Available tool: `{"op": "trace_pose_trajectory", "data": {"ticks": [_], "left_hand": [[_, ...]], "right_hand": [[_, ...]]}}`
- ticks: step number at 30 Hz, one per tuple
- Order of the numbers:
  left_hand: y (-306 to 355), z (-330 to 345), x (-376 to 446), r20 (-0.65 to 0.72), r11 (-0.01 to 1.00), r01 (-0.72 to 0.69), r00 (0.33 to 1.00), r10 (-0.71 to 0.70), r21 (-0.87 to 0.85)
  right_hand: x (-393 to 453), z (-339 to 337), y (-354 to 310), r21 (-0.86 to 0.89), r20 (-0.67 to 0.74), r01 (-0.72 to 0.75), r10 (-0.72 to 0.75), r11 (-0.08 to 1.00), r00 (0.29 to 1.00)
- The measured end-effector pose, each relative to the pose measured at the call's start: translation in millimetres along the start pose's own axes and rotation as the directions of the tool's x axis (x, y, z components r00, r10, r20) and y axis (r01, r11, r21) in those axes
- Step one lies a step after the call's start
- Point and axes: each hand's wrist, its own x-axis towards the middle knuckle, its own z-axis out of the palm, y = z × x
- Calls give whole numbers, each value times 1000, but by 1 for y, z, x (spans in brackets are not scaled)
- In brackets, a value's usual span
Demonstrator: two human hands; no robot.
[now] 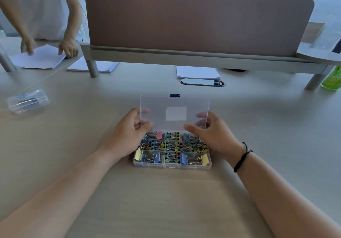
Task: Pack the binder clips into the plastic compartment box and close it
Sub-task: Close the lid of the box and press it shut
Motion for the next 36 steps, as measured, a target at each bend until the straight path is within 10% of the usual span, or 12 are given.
{"op": "trace_pose_trajectory", "data": {"ticks": [22,30,36], "left_hand": [[-3,-9,0,49,998,-24,998,27,-66],[16,-30,-15,140,952,-73,983,119,-298],[20,-46,-23,316,903,-78,921,227,-422]], "right_hand": [[-6,-27,16,18,59,69,-70,997,996],[-23,-42,1,345,147,171,-233,923,961],[-42,-43,-11,-65,244,396,-371,916,896]]}}
